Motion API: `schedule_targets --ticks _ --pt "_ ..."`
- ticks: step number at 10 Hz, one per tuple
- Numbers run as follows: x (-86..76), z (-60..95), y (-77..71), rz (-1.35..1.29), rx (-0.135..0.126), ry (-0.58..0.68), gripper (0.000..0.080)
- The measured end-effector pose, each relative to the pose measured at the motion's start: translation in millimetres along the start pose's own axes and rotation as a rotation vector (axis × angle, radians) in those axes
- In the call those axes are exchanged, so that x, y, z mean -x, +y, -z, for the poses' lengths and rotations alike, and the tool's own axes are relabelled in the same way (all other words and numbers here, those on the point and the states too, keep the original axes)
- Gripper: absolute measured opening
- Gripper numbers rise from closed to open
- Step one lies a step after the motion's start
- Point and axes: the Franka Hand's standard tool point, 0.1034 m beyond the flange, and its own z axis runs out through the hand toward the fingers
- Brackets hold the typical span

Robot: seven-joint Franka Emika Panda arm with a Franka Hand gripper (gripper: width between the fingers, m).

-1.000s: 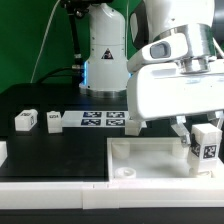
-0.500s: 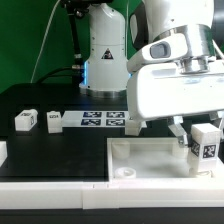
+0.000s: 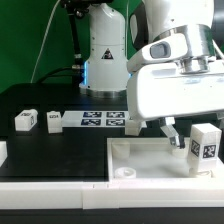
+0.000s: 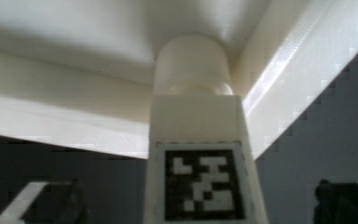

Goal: Assemble one leg

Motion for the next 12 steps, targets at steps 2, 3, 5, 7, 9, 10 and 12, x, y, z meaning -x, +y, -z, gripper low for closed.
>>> schedule_targets --ticks 2,3,5,7,9,10,12 --pt "-10.9 12.0 -2.9 0.000 -0.006 -0.017 0.0648" --pt "-14.6 16.3 -2.7 0.004 -0.006 -0.018 0.0648" --pt "-9.6 12.4 -4.4 0.006 -0.013 -0.044 0.0648" --pt "-2.7 10.4 -9.4 -0.001 -0.036 -0.142 0.0648" --pt "-3.6 7.6 -4.6 -0.060 -0.031 -0.298 0.0648" --pt "5.1 10.3 -5.4 -0.058 -0.036 -0.412 0.0648" --pt "5.8 16.6 -5.1 -0.057 -0.077 -0.695 0.0648"
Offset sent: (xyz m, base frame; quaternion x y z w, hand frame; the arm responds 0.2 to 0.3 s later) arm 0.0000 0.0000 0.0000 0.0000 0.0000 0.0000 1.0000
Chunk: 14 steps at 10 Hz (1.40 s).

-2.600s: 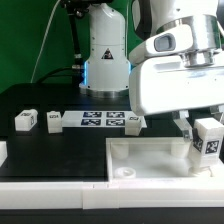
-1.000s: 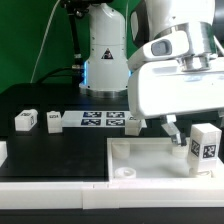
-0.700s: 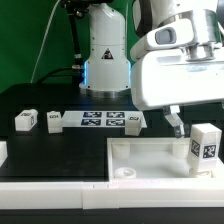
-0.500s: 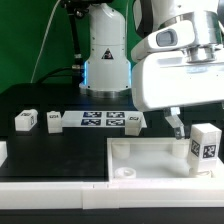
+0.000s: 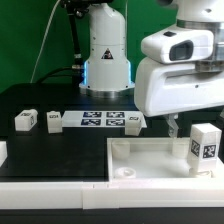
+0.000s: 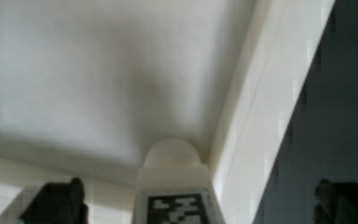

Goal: Assemble one leg

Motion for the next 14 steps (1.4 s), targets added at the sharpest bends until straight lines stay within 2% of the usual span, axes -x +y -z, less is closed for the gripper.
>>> schedule_targets --ticks 1,4,7,8,9,11,14 --pt "-11.9 2.7 1.3 0.000 -0.004 -0.015 0.0648" --pt "-12.6 1.4 1.3 0.002 -0.003 -0.004 0.0648" --pt "-20.7 7.6 2.7 0.032 -0.001 0.021 0.0648" --pt "-22.1 7.4 2.5 0.033 0.000 0.030 0.0606" --pt "-22.1 7.3 2.7 0.033 0.000 0.030 0.0606" --pt "-22.1 7.4 2.8 0.032 0.000 0.030 0.0317" --pt "-22.2 7.8 4.8 -0.074 -0.003 0.031 0.0294"
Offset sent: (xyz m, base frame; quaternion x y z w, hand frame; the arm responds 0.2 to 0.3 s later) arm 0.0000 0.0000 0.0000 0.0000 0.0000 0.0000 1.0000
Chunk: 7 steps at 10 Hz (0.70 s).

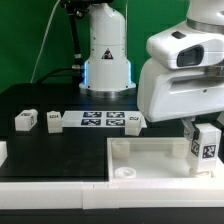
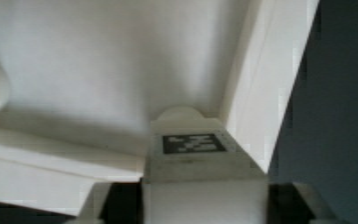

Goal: Assemble one leg

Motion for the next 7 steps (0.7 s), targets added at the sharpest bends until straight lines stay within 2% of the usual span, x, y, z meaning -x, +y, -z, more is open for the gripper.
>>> schedule_targets --ticks 1,3,7 --pt "0.0 -0.1 -0.4 -0.139 -0.002 0.000 0.0294" --pt "-0.7 -0.7 1.2 -0.407 -0.030 0.024 0.0294" --pt "-2.8 -0.7 -1.6 -0.887 -0.057 0.049 0.0294"
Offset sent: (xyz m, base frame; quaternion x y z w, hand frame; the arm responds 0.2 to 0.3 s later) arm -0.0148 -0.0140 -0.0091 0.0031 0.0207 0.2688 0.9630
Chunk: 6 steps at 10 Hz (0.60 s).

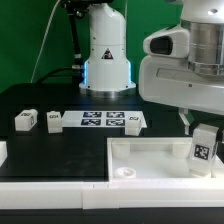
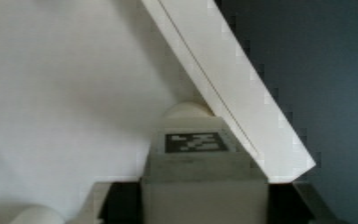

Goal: Assemble one leg

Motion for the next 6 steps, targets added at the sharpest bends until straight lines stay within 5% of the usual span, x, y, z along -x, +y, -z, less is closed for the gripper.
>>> schedule_targets --ticks 3,4,5,6 --pt "1.8 -0.1 -2.0 -0.168 0.000 0.000 0.0294" --pt "2.0 -0.2 -2.2 -0.125 -0.001 0.000 0.0353" --pt "2.5 -0.3 -2.5 -0.118 0.000 0.000 0.0502" --pt "3.8 -1.3 -3.1 -0.032 0.004 0.001 0.0502"
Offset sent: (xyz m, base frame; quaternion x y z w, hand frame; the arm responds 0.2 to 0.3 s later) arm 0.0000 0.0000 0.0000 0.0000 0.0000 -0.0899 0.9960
